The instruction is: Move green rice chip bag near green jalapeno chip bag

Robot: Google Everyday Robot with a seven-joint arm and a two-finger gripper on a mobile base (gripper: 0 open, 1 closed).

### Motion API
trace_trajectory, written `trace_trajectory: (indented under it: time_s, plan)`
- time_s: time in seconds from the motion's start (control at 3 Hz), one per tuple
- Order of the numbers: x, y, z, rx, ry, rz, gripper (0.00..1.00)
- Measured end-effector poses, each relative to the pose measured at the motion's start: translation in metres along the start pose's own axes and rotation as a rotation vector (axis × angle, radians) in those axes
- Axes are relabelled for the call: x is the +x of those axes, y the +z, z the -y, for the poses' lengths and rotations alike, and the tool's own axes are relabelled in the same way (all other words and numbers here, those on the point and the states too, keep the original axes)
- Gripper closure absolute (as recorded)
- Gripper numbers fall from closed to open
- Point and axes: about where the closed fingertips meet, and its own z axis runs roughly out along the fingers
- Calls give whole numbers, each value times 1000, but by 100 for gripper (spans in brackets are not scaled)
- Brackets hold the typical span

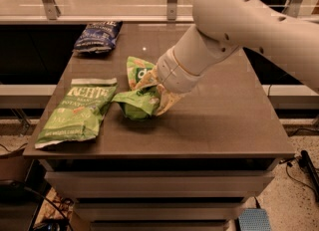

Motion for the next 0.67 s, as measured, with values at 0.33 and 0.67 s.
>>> trace_trajectory:
  time_s: [0.33,0.67]
  plan:
    - [-1,0,0,-1,-2,0,36]
    - [-3,-1,1,-1,-5,-1,13]
